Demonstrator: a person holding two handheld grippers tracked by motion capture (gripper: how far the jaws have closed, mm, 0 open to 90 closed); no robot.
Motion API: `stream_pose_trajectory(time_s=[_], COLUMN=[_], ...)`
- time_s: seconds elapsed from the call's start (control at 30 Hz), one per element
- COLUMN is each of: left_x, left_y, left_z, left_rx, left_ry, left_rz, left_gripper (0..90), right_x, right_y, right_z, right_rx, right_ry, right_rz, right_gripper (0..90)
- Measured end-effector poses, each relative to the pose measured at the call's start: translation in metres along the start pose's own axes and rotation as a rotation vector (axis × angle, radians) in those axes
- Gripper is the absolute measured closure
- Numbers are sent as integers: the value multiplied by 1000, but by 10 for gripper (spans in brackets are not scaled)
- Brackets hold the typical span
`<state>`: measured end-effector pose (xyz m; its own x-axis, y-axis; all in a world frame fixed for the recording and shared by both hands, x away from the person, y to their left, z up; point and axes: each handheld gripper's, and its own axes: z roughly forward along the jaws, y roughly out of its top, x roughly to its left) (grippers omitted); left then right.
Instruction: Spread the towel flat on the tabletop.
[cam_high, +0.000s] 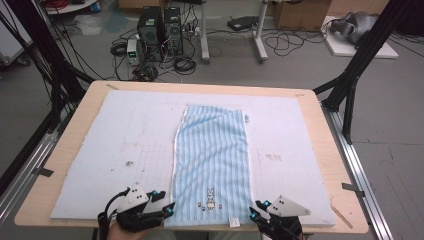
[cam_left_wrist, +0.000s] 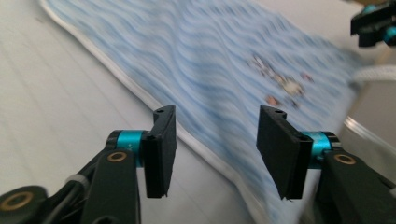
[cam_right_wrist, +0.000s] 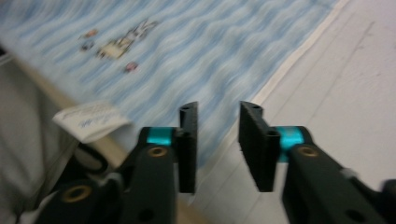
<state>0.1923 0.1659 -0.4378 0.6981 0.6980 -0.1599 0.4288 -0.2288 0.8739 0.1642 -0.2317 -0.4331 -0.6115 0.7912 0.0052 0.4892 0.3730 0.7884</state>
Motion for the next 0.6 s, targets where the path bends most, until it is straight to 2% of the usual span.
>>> stream_pose_trajectory(time_s=[0.13,0.23,0.33,0.4,0.53,0.57,0.6], left_x=[16,26,28,26,18,15,13], left_y=[14,22,24,22,18,18,18], left_z=[6,18,34,45,60,61,61], left_rx=[-62,-66,-12,40,126,130,135], left_ry=[28,42,40,43,53,78,80], left_rz=[-30,-77,-83,-71,-33,-1,10], left_gripper=[449,439,448,466,514,534,604], right_x=[-10,-17,-22,-22,-23,-23,-24], right_y=[13,20,25,27,27,27,25], right_z=[9,18,31,40,57,59,60], right_rx=[-37,-51,-38,-11,48,58,49], right_ry=[-43,-63,-63,-60,-43,-43,-36], right_rz=[27,57,74,61,53,55,76], right_gripper=[478,452,454,474,539,557,584])
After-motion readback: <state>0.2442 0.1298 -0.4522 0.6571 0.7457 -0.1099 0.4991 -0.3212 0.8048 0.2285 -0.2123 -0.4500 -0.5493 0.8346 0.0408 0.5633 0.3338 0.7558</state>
